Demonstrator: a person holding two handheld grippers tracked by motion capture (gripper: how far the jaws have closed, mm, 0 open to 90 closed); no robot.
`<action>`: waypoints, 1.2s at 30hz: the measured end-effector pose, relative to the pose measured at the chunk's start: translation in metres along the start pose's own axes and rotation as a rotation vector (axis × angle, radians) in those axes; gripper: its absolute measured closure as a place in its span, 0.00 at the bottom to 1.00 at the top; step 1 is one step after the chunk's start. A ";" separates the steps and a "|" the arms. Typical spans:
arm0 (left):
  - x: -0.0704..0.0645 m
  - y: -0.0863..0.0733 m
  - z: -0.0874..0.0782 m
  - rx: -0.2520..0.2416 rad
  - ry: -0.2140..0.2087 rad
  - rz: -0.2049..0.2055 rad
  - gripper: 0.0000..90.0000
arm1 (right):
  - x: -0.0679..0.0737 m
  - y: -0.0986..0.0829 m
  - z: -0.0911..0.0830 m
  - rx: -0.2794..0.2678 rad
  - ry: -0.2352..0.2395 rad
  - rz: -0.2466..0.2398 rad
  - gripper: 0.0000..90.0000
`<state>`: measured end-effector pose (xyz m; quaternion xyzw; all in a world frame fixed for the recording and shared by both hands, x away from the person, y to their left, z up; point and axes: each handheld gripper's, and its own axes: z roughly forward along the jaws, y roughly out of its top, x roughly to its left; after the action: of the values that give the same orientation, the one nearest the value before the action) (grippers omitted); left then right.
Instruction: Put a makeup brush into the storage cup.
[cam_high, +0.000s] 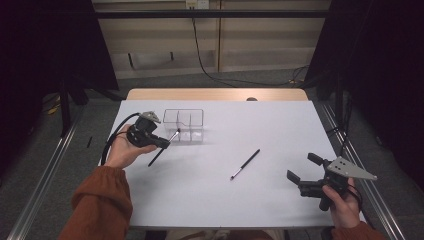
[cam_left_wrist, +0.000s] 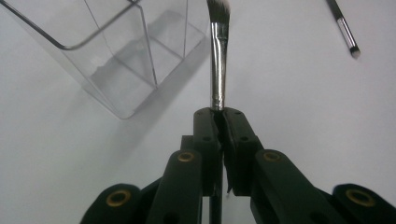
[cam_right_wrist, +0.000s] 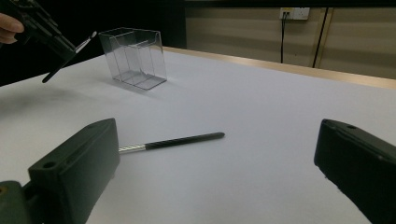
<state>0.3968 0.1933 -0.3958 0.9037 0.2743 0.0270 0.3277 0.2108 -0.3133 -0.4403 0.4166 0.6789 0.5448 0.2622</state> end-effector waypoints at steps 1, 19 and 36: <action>-0.001 0.000 -0.001 -0.012 0.006 0.004 0.94 | 0.000 0.000 0.000 0.000 0.000 0.000 0.00; -0.006 -0.008 -0.008 -0.201 0.045 -0.045 0.94 | 0.000 0.000 0.000 -0.001 0.000 0.001 0.00; -0.009 -0.009 -0.014 -0.341 0.090 -0.058 0.94 | 0.000 0.000 0.000 -0.001 0.001 0.002 0.00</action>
<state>0.3818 0.2027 -0.3893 0.8247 0.3061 0.1037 0.4642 0.2110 -0.3131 -0.4403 0.4167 0.6784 0.5457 0.2616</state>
